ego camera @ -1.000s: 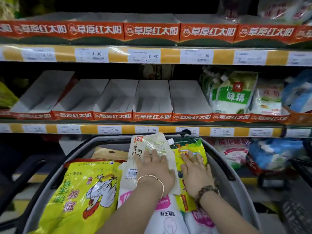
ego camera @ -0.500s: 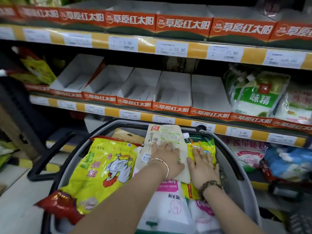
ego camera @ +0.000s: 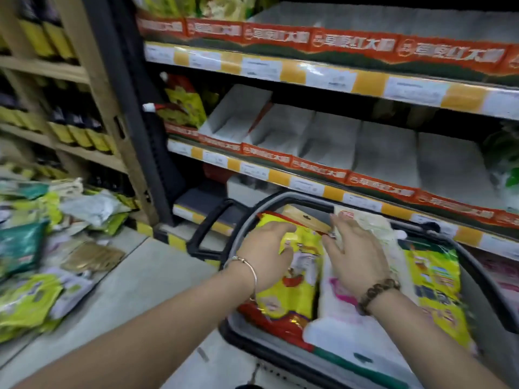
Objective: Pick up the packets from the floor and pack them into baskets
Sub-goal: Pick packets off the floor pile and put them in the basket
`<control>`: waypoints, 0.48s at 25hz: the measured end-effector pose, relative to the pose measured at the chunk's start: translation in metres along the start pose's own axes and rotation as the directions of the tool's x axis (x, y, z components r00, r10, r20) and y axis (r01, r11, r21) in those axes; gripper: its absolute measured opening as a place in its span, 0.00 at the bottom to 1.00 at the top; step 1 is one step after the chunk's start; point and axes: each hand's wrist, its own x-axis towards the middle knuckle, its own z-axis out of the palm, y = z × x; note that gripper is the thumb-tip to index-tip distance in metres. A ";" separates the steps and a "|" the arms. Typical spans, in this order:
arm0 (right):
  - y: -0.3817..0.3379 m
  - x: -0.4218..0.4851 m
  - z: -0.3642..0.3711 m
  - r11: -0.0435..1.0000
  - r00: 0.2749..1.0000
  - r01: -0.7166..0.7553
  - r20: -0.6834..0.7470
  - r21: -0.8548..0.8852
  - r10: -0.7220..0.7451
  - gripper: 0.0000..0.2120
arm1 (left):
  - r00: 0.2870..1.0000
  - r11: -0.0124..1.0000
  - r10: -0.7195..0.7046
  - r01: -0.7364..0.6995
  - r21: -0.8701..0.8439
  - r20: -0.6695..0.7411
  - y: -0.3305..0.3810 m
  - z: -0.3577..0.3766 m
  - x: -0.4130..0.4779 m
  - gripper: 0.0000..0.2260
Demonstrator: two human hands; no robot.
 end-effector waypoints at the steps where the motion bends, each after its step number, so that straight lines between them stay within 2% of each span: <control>1: -0.030 0.005 0.009 0.996 0.996 0.081 0.019 0.026 -0.082 0.24 | 0.998 0.999 -0.037 0.037 -0.016 -0.045 -0.016 -0.019 -0.010 0.19; 3: -0.093 0.015 0.032 0.973 0.972 0.224 0.056 0.063 -0.228 0.24 | 0.983 0.994 -0.106 0.105 -0.013 -0.153 -0.054 -0.057 -0.037 0.19; 7: -0.208 0.012 0.083 0.904 0.899 0.413 0.111 0.112 -0.424 0.24 | 0.914 0.948 -0.303 0.318 0.011 -0.270 -0.142 -0.114 -0.110 0.19; 9: -0.261 0.000 0.115 0.857 0.846 0.494 0.143 0.148 -0.513 0.24 | 0.846 0.900 -0.410 0.435 -0.002 -0.342 -0.190 -0.131 -0.153 0.19; 12: -0.323 -0.029 0.171 0.803 0.768 0.553 0.238 0.221 -0.594 0.23 | 0.701 0.799 -0.570 0.595 -0.089 -0.429 -0.247 -0.139 -0.223 0.19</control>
